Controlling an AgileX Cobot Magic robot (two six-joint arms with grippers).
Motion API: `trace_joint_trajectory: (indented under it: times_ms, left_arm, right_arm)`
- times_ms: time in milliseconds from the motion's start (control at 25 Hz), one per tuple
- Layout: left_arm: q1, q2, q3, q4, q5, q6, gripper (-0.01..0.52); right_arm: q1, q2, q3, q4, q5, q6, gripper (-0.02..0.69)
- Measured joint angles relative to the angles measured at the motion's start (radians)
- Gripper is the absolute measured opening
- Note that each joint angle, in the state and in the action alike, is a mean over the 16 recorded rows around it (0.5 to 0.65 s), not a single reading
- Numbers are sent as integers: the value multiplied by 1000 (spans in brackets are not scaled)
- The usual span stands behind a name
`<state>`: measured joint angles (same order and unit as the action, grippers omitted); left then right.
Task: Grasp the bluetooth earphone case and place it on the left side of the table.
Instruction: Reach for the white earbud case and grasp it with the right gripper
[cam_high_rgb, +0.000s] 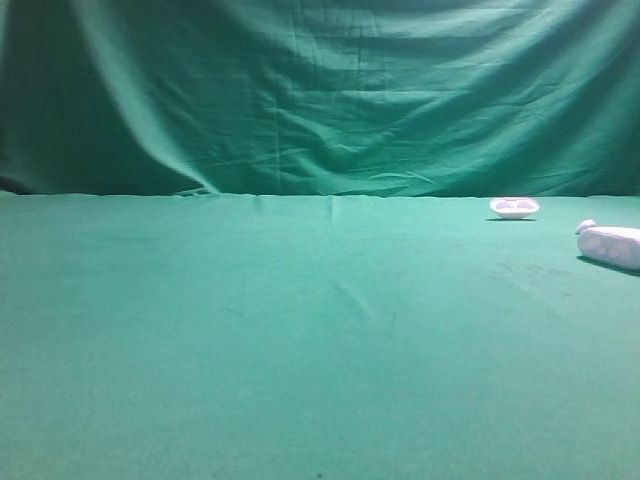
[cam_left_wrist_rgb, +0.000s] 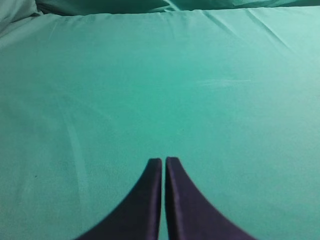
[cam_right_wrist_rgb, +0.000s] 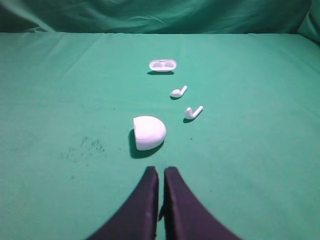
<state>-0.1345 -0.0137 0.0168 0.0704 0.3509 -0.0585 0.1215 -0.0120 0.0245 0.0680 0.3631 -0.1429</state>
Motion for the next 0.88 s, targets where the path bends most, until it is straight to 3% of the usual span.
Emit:
trace_joint_trajectory:
  times_ms: [240,680,880]
  left_arm:
    - [0,0,0,0,0,0,0]
    - [0,0,0,0,0,0,0]
    - [0,0,0,0,0,0,0]
  right_arm:
    - [0,0,1,11,-49,-4,0]
    - [0,24,-31,110,-411,-40,0]
    - [0,122,-127,160,-460,-79,0]
